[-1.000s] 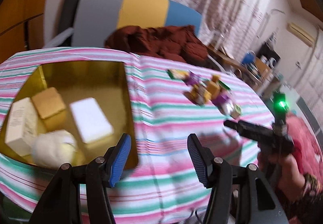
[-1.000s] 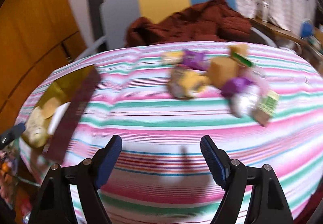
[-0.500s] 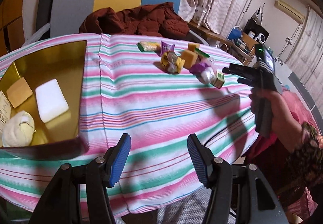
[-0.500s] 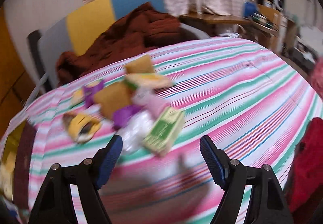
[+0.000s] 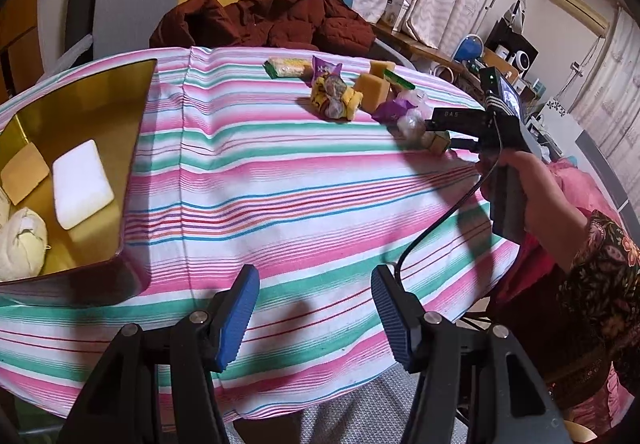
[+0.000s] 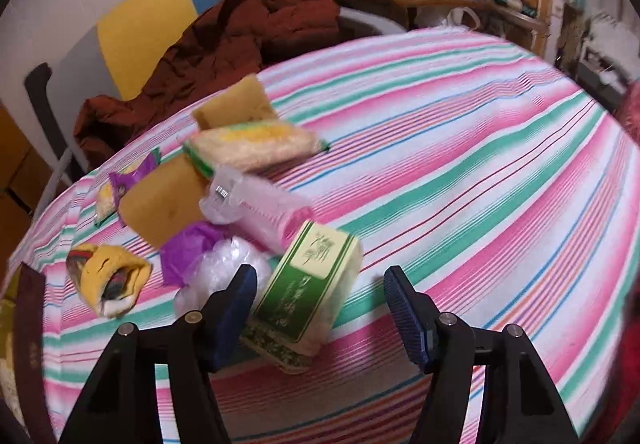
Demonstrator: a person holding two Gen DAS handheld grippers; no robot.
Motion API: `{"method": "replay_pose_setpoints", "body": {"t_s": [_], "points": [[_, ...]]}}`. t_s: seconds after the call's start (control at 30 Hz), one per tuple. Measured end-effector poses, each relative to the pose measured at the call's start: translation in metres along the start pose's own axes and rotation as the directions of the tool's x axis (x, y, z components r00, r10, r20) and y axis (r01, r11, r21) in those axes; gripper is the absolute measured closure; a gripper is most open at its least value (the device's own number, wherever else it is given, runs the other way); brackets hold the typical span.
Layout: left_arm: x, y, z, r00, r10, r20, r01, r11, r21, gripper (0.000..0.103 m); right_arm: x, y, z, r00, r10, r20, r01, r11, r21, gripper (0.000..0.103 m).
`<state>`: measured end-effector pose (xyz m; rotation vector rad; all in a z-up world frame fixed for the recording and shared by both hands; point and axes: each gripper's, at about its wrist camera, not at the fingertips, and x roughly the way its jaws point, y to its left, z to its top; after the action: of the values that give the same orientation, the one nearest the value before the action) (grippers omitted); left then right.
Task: Organize objects
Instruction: 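Grasp the green printed box with the right gripper while the left approaches the plastic bag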
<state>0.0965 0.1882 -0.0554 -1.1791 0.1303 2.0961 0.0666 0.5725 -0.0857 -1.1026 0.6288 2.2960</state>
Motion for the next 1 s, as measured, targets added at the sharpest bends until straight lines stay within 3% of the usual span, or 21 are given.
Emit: {"method": "replay_pose_setpoints", "body": {"t_s": [0.03, 0.2, 0.3, 0.57, 0.83, 1.0], "points": [[0.002, -0.001, 0.001, 1.000, 0.001, -0.005, -0.001, 1.000, 0.004, 0.044, 0.000, -0.001, -0.001, 1.000, -0.005, -0.003, 0.005, 1.000, -0.006, 0.040], [0.007, -0.002, 0.002, 1.000, 0.002, -0.014, -0.002, 1.000, 0.010, 0.044, -0.002, -0.016, -0.001, 0.999, 0.010, -0.034, -0.012, 0.999, -0.042, 0.072], [0.013, -0.002, 0.005, 1.000, -0.005, -0.029, 0.005, 1.000, 0.000, 0.044, -0.008, -0.031, -0.002, 0.996, 0.066, -0.066, -0.067, 0.998, -0.021, 0.072], [0.039, -0.021, 0.038, 0.998, -0.042, -0.041, 0.043, 0.999, 0.023, 0.044, -0.019, -0.048, -0.013, 0.990, 0.085, -0.111, -0.091, 0.995, -0.051, 0.072], [0.100, -0.072, 0.104, 0.994, -0.104, -0.023, 0.105, 0.991, 0.077, 0.044, -0.014, -0.046, -0.005, 0.985, 0.082, -0.154, -0.087, 0.996, -0.024, 0.072], [0.151, -0.104, 0.125, 0.987, -0.138, -0.079, 0.145, 0.984, 0.104, 0.044, -0.016, -0.048, -0.004, 0.983, 0.070, -0.167, -0.078, 0.996, -0.037, 0.072]]}}
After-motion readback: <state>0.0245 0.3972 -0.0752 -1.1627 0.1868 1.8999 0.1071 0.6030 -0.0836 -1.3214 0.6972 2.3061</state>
